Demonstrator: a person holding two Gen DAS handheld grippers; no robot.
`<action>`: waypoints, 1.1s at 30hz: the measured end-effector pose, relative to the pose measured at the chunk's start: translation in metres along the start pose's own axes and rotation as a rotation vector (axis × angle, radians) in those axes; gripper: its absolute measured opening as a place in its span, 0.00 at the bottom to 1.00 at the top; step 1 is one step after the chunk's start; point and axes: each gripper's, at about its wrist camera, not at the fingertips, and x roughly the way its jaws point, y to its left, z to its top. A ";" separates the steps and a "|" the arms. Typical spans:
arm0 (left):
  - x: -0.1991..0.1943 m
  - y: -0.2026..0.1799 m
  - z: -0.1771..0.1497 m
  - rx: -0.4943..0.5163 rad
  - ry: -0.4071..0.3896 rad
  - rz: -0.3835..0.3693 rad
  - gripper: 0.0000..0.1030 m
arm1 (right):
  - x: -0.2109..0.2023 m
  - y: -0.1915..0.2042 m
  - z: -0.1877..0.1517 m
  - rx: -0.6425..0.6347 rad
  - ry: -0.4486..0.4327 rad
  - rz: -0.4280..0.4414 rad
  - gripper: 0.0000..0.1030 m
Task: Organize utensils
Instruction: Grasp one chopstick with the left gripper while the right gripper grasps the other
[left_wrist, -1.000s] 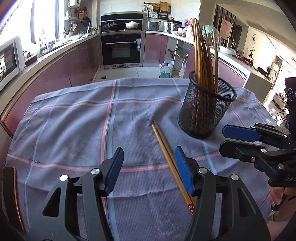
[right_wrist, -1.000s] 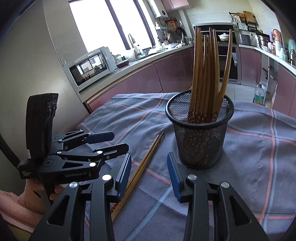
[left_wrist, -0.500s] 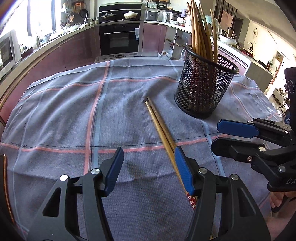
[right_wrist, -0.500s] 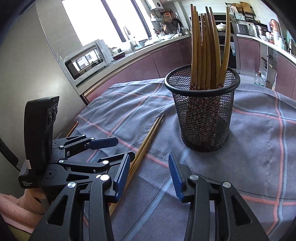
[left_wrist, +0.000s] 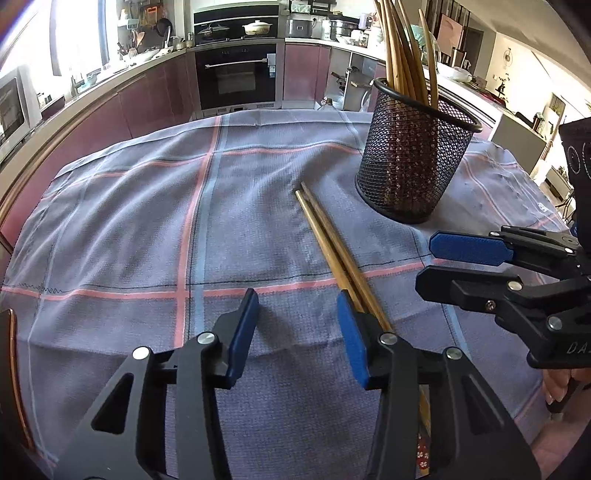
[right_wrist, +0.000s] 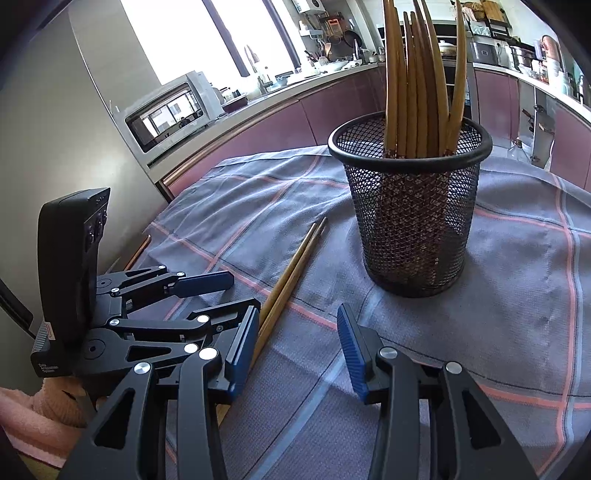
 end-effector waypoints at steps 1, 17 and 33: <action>0.000 0.000 0.000 0.001 -0.001 -0.002 0.42 | 0.001 0.000 0.001 -0.001 0.002 -0.005 0.40; -0.004 0.013 -0.005 -0.033 -0.008 -0.019 0.39 | 0.036 0.018 0.010 -0.078 0.076 -0.086 0.29; -0.001 -0.003 0.002 0.012 -0.008 -0.059 0.43 | 0.029 0.005 0.010 -0.051 0.090 -0.111 0.25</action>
